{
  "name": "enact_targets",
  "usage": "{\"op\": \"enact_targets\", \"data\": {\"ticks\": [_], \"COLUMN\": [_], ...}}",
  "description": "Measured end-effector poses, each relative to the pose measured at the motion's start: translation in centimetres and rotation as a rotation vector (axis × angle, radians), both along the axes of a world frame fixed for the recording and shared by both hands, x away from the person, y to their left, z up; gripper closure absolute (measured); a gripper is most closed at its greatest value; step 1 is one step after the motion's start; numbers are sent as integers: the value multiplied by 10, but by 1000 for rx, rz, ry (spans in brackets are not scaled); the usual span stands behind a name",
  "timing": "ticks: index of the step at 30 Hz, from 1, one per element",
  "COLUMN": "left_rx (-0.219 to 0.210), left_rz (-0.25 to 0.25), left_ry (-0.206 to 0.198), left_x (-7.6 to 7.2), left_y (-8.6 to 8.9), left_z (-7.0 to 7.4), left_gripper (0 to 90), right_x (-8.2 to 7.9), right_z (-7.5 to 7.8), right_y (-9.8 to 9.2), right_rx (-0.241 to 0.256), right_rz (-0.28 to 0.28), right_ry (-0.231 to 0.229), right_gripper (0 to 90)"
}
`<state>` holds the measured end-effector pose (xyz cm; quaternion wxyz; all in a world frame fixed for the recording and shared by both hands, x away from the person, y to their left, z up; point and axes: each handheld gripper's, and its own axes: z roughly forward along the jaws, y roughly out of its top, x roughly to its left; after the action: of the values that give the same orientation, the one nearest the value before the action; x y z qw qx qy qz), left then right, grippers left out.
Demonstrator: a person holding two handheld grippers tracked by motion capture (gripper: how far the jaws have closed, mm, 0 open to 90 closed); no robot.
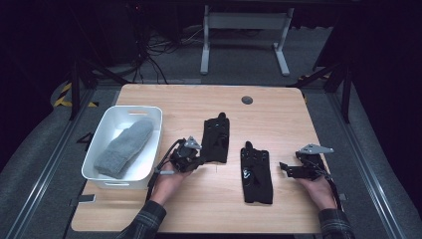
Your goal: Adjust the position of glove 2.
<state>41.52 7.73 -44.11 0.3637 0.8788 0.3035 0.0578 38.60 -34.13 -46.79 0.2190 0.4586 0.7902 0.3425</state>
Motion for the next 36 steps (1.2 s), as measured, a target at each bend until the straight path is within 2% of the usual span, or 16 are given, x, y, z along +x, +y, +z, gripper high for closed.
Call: {"op": "enact_targets", "data": {"ticks": [7, 8, 9, 12, 14, 21, 24, 30, 36], "left_rx": [-26, -21, -16, -24, -20, 3, 1, -4, 5], "left_rz": [23, 24, 25, 25, 24, 31, 32, 34, 15], "left_ry": [-12, -5, -15, -13, -20, 9, 27, 37, 53], "left_x": [29, 31, 37, 44, 56, 72, 75, 74, 61], "left_y": [-15, -17, -22, -26, -35, -46, -47, -47, -49], "left_z": [6, 7, 7, 8, 8, -5, -13, -14, -13], "left_gripper": [899, 899, 899, 899, 899, 899, 899, 900, 900], "right_x": [0, 0, 0, 0, 0, 0, 0, 0, 0], "right_z": [0, 0, 0, 0, 0, 0, 0, 0, 0], "right_y": [0, 0, 0, 0, 0, 0, 0, 0, 0], "right_rx": [2, 2, 2, 2, 2, 2, 2, 2, 2], "right_rz": [1, 2, 1, 1, 1, 2, 2, 2, 2], "right_ry": [2, 2, 2, 2, 3, 2, 3, 3, 3], "right_gripper": [176, 176, 176, 176, 176, 176, 176, 176, 176]}}
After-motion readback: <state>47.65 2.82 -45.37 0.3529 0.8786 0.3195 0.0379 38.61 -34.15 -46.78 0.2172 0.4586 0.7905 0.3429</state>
